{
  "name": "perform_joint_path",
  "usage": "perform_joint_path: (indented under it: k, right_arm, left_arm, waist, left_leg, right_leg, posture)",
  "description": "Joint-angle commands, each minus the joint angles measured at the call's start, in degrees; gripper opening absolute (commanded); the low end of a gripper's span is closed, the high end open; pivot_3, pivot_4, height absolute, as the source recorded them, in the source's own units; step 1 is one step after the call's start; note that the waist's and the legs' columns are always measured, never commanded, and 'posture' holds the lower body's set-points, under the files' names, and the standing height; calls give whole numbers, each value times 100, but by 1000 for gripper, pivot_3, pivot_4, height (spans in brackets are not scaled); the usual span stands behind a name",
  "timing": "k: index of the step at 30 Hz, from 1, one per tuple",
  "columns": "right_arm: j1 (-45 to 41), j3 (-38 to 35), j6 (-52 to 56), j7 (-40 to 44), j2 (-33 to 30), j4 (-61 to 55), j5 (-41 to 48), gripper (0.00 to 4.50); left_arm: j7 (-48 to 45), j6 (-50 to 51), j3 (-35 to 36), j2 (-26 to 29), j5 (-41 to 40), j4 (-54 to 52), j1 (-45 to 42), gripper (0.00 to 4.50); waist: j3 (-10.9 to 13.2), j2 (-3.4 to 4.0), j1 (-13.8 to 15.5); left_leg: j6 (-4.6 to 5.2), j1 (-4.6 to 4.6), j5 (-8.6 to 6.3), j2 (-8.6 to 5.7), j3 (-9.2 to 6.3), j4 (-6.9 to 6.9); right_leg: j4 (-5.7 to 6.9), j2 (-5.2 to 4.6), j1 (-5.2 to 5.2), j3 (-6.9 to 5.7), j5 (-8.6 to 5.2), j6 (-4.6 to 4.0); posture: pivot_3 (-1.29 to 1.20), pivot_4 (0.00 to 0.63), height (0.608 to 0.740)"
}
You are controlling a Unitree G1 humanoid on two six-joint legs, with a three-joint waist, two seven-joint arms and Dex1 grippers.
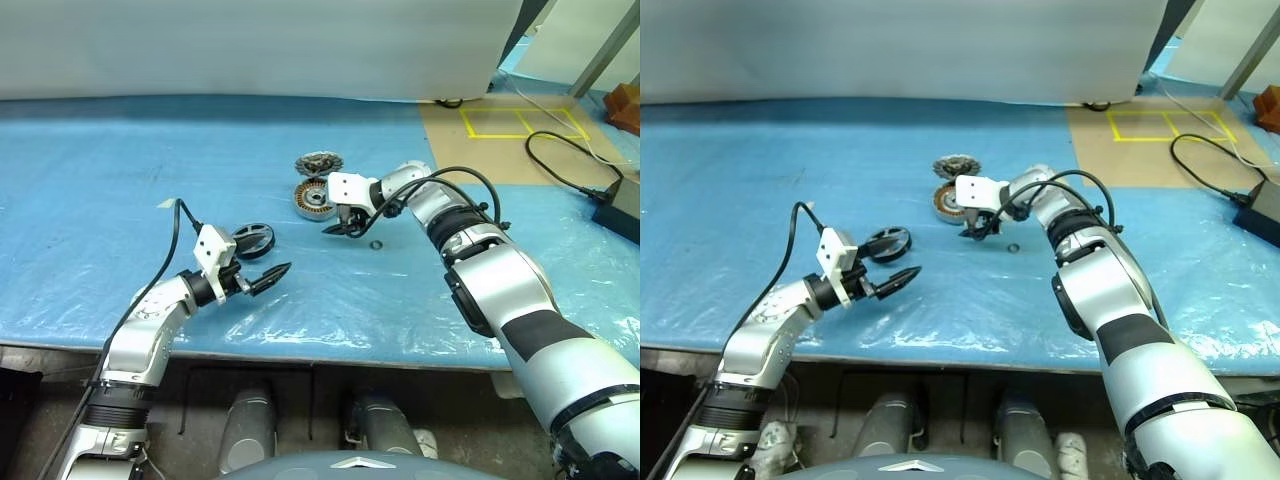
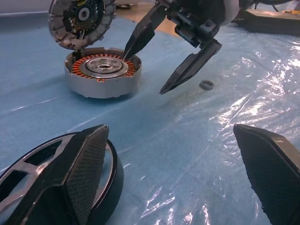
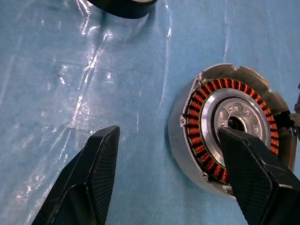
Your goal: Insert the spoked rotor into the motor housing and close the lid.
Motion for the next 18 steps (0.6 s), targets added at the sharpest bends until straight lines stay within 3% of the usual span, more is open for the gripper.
perform_joint_path:
  k: [1,18]
  right_arm:
    - [-263,-17,154,-306,77,-1,-113,3529]
    - [-404,149,68,-259,245,48,-595,3529]
  left_arm:
    - [10,-86,-22,-17,-37,-226,6,4500]
    - [168,4,-102,-108,-67,-423,142,4500]
  waist:
    - [0,0,-1]
    - [1,2,-4]
  left_leg:
    - [0,0,0,0,0,0]
    - [-1,0,0,2,1,0]
  right_leg:
    - [0,0,0,0,0,0]
    - [1,1,0,0,0,0]
  posture:
    - [0,150,740]
    - [0,150,740]
